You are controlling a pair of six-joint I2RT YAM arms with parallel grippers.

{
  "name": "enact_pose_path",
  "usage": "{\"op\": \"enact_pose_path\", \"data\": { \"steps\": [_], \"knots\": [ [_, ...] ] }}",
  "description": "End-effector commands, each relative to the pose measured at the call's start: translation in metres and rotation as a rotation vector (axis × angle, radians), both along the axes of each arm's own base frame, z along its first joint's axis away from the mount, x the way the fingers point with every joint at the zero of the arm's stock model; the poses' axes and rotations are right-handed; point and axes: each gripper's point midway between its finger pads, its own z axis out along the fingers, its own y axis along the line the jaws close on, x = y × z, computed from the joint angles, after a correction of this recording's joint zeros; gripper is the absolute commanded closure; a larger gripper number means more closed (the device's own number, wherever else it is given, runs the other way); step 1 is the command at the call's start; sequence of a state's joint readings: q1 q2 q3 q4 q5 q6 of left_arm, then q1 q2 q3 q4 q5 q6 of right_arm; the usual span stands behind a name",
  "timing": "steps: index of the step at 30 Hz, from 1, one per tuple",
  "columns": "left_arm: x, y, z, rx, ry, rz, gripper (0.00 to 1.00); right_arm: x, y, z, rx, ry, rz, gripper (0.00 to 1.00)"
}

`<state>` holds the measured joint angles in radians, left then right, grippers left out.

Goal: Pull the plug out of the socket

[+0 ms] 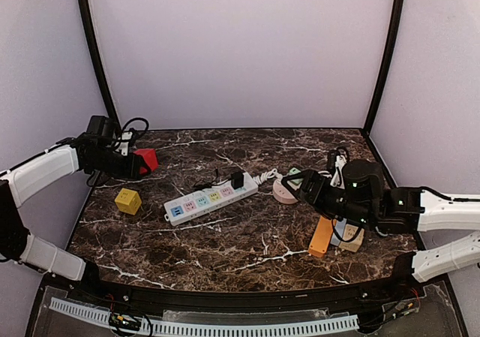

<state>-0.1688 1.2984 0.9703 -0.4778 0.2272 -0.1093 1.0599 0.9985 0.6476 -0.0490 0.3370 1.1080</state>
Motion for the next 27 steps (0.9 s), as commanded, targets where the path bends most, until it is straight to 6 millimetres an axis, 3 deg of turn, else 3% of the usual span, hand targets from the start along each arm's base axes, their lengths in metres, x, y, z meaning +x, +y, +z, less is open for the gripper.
{"op": "enact_pose_path", "data": {
  "steps": [1, 8, 20, 27],
  "knots": [
    [0.002, 0.022, -0.009, 0.054, 0.046, 0.004, 0.99, 0.003, 0.002, -0.003, -0.020, 0.006, 0.001, 0.02],
    [0.009, 0.040, -0.035, 0.101, 0.131, 0.033, 0.99, 0.005, 0.009, -0.004, -0.037, 0.016, 0.012, 0.02],
    [0.005, 0.071, -0.047, 0.272, 0.164, 0.085, 0.99, 0.005, 0.023, -0.013, -0.061, 0.047, 0.051, 0.02],
    [0.004, 0.074, -0.054, 0.284, 0.187, 0.090, 0.95, 0.004, 0.020, -0.012, -0.053, 0.044, 0.048, 0.02]
  ]
}}
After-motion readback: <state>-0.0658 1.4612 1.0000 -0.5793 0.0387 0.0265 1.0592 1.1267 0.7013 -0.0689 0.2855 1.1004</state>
